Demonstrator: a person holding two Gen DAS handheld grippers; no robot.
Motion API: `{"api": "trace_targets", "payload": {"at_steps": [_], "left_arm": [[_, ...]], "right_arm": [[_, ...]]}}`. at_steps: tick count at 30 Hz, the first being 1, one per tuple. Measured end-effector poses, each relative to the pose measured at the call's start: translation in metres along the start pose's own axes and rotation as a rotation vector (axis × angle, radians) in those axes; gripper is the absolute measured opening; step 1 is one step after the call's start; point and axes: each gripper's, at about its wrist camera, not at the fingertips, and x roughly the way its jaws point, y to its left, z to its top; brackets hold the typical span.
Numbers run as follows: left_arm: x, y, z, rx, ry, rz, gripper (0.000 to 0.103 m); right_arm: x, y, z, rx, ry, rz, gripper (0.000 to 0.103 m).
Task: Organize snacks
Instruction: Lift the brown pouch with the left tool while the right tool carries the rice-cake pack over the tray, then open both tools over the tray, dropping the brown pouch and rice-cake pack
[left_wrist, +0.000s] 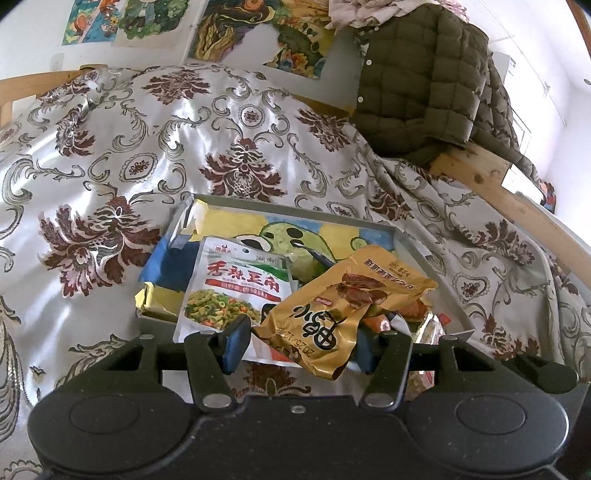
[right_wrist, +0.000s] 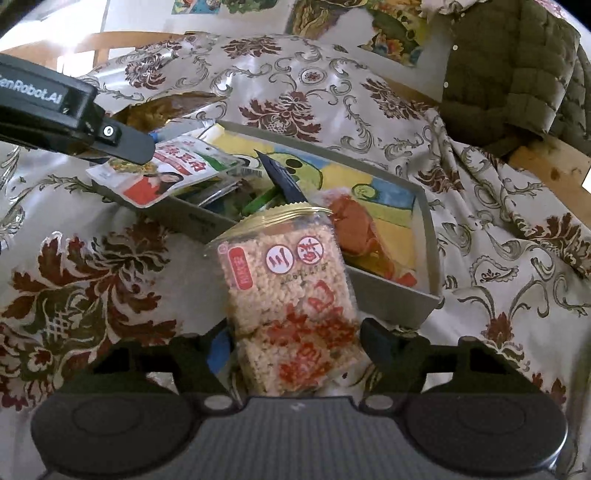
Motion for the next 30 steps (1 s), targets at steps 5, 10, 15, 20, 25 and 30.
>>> {"api": "trace_targets", "payload": {"at_steps": [5,10,15,20,25,30], "left_arm": [[0.003,0.0,0.005,-0.001,-0.014,0.001,0.059],[0.012,-0.003,0.013,0.013,-0.028,0.015,0.059],[0.028,-0.006,0.019,0.038,-0.025,0.055,0.059],[0.045,-0.006,0.021,0.041,-0.011,0.088,0.059],[0.06,-0.009,0.021,0.091,-0.002,0.138,0.059],[0.069,-0.01,0.021,0.122,0.013,0.168,0.06]], "right_arm": [[-0.019,-0.001,0.004,0.013,-0.031,-0.001,0.076],[-0.048,0.0,0.012,0.006,-0.104,-0.016,0.076],[-0.047,-0.007,0.032,-0.015,-0.187,-0.065,0.076],[-0.018,-0.018,0.048,0.005,-0.201,-0.089,0.076],[0.015,-0.032,0.058,0.059,-0.18,-0.103,0.076],[0.036,-0.042,0.065,0.097,-0.146,-0.089,0.053]]}}
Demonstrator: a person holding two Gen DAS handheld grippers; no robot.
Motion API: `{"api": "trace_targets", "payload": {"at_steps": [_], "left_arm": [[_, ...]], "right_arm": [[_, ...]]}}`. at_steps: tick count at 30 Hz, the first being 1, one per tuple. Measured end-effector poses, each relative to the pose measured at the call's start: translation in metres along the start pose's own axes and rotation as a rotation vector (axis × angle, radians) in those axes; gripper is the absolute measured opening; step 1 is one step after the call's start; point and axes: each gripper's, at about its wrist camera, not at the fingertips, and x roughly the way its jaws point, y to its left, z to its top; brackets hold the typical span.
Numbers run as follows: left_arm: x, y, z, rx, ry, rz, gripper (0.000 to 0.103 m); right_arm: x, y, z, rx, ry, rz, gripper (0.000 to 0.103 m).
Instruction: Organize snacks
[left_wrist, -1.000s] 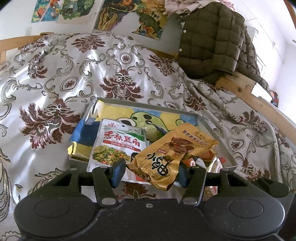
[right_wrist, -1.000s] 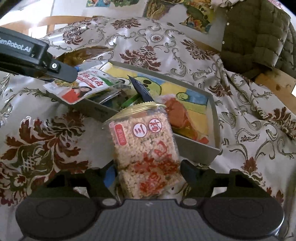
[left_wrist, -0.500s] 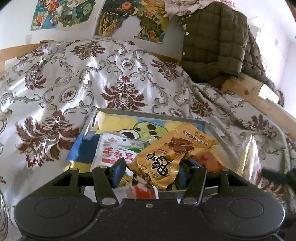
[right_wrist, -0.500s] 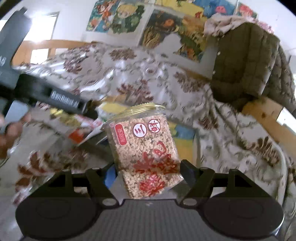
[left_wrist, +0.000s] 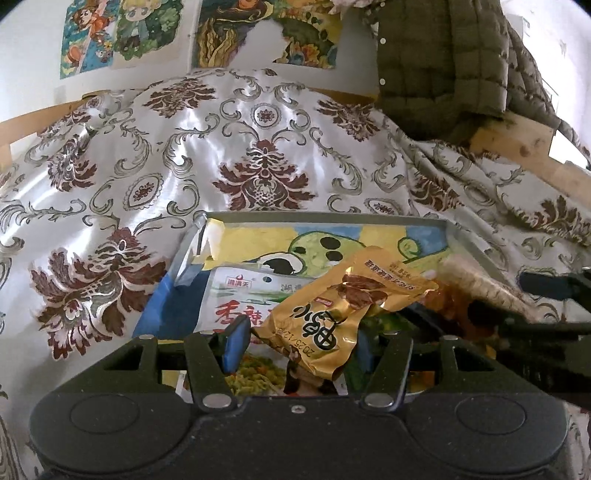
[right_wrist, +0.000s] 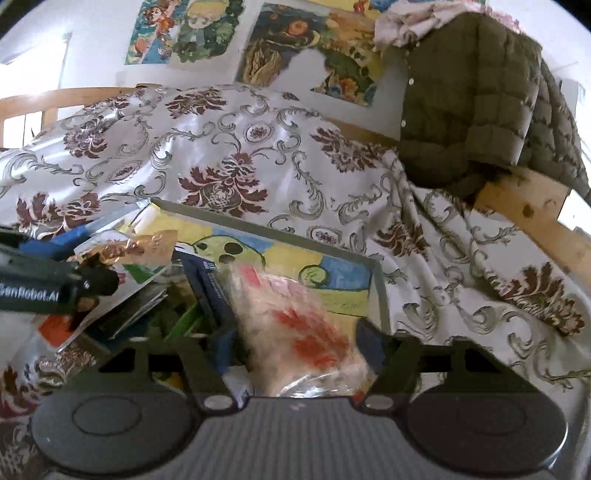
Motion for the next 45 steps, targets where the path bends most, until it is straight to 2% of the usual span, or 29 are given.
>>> {"api": "trace_targets", "payload": {"at_steps": [3,7,9,19,21,25,27,34,45], "left_arm": [[0.005,0.0,-0.001,0.011,0.012,0.01,0.06],[0.006,0.0,-0.003,0.016,0.015,0.01,0.062],[0.005,0.0,-0.003,0.011,0.016,0.003,0.069],[-0.009,0.006,0.002,-0.062,-0.01,-0.041,0.082],[-0.015,0.007,0.004,-0.078,-0.024,-0.041,0.089],[-0.03,0.007,0.009,-0.094,-0.064,-0.029,0.092],[-0.04,0.007,0.011,-0.101,-0.084,-0.024,0.098],[-0.074,0.006,0.018,-0.132,-0.151,-0.005,0.102],[-0.119,0.003,0.016,-0.167,-0.211,0.031,0.102]], "right_arm": [[0.008,-0.003,0.0,0.029,0.022,0.003,0.055],[0.009,-0.006,-0.003,0.058,0.028,0.01,0.062],[0.007,-0.007,-0.004,0.063,0.025,0.013,0.065],[-0.016,-0.014,0.0,0.107,-0.022,0.014,0.08],[-0.023,-0.019,0.003,0.13,-0.038,0.008,0.083],[-0.04,-0.033,0.008,0.196,-0.074,0.004,0.089],[-0.049,-0.039,0.011,0.224,-0.09,0.003,0.09],[-0.077,-0.054,0.017,0.29,-0.151,0.016,0.102],[-0.114,-0.058,0.012,0.337,-0.186,0.06,0.103]]}}
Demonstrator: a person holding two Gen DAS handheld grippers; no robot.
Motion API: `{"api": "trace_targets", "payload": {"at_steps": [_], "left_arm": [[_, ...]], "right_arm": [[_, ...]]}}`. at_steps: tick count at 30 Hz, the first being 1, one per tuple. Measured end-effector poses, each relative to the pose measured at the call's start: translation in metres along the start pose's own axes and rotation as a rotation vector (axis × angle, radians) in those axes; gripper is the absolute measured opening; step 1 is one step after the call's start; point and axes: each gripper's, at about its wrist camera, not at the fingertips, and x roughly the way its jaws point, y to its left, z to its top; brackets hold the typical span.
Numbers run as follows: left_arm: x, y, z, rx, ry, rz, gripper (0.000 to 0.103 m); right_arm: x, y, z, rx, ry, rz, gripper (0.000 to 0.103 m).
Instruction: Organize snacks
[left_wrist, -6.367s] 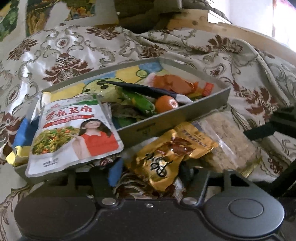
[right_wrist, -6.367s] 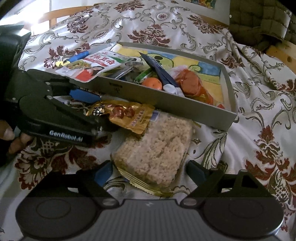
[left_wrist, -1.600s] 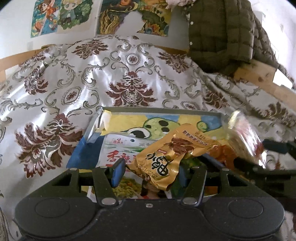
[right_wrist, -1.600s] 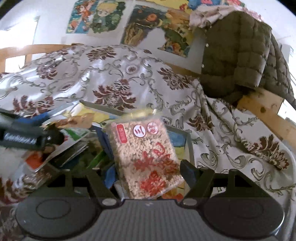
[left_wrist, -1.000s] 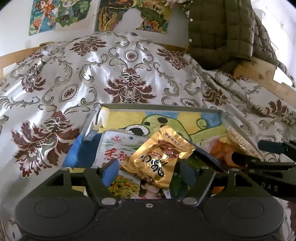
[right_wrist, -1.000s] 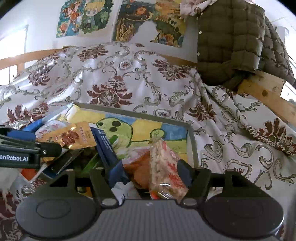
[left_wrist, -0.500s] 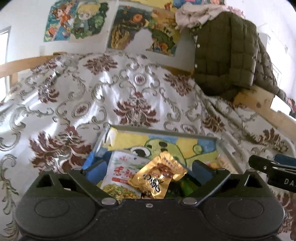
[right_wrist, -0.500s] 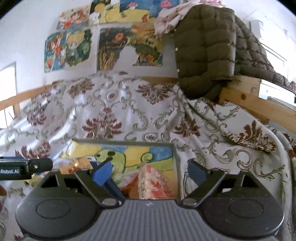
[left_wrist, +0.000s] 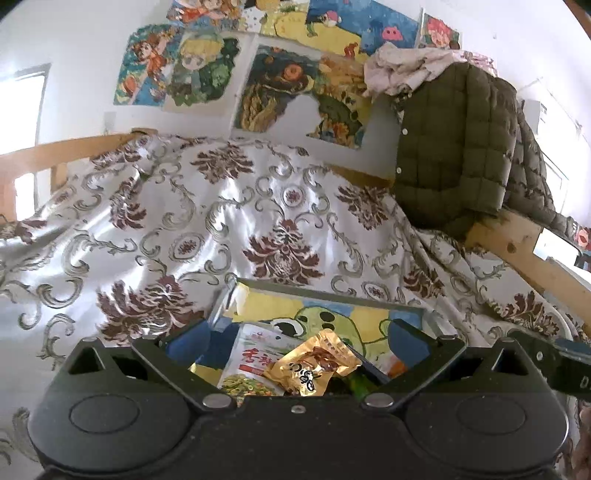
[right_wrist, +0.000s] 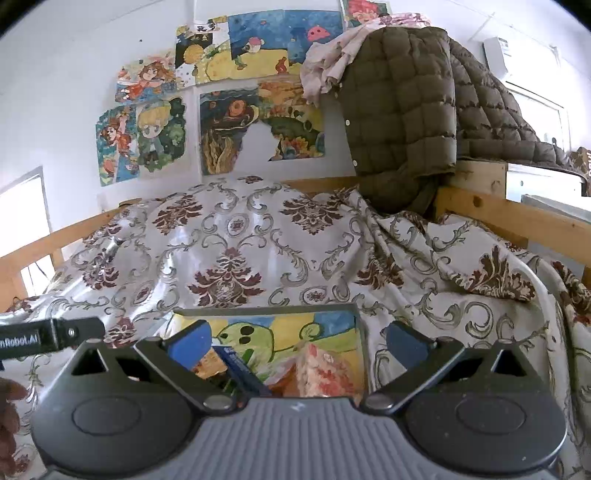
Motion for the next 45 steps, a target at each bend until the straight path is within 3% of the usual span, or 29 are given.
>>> {"api": "trace_targets", "payload": {"at_steps": [15,29,45], "left_arm": [[-0.063,-0.005,-0.025,-0.003,-0.044,0.054,0.102],[-0.11,-0.006,-0.05,0.058,-0.049,0.099,0.102],[-0.147,0.0,-0.075,0.109,-0.016,0.14,0.102]], "right_arm": [[-0.055,0.011,-0.017,0.013,-0.016,0.01,0.103],[-0.099,0.03,-0.041,-0.013,-0.012,0.017,0.103],[-0.132,0.029,-0.066,0.026,0.033,-0.005,0.103]]}}
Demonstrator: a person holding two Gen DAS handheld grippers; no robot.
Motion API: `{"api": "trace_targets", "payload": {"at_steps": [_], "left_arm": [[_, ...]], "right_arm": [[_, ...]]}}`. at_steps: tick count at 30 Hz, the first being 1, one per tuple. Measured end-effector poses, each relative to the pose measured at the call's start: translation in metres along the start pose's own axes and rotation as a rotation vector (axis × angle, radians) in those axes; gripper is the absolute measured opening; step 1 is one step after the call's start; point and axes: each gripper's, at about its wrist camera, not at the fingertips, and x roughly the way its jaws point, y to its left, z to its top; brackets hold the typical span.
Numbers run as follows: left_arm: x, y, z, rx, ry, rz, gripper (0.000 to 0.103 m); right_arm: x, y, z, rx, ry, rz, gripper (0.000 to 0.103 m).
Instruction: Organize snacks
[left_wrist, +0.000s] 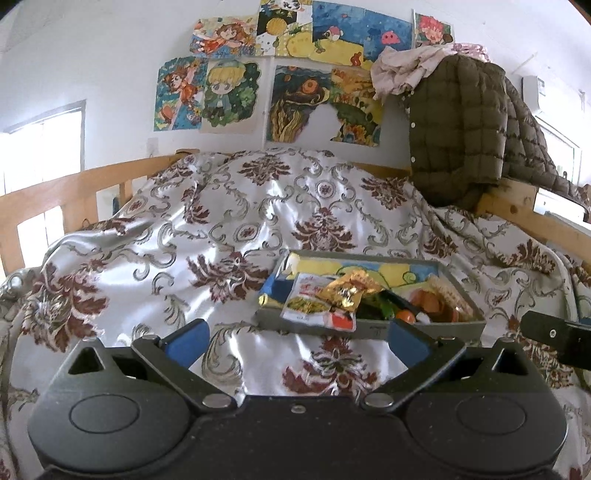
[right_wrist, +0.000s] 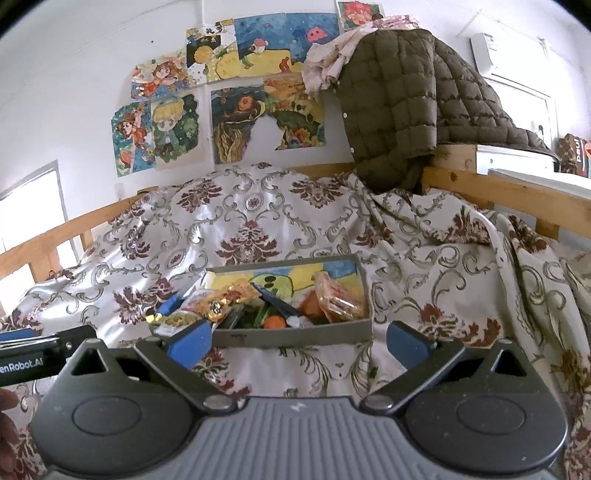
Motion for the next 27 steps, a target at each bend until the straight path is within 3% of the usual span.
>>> {"api": "trace_targets", "payload": {"at_steps": [27], "left_arm": [[-0.027,-0.001,-0.03,0.033,0.073,0.018,0.102]], "right_arm": [[-0.029,0.0,-0.034,-0.04,0.1,-0.027,0.103]]}}
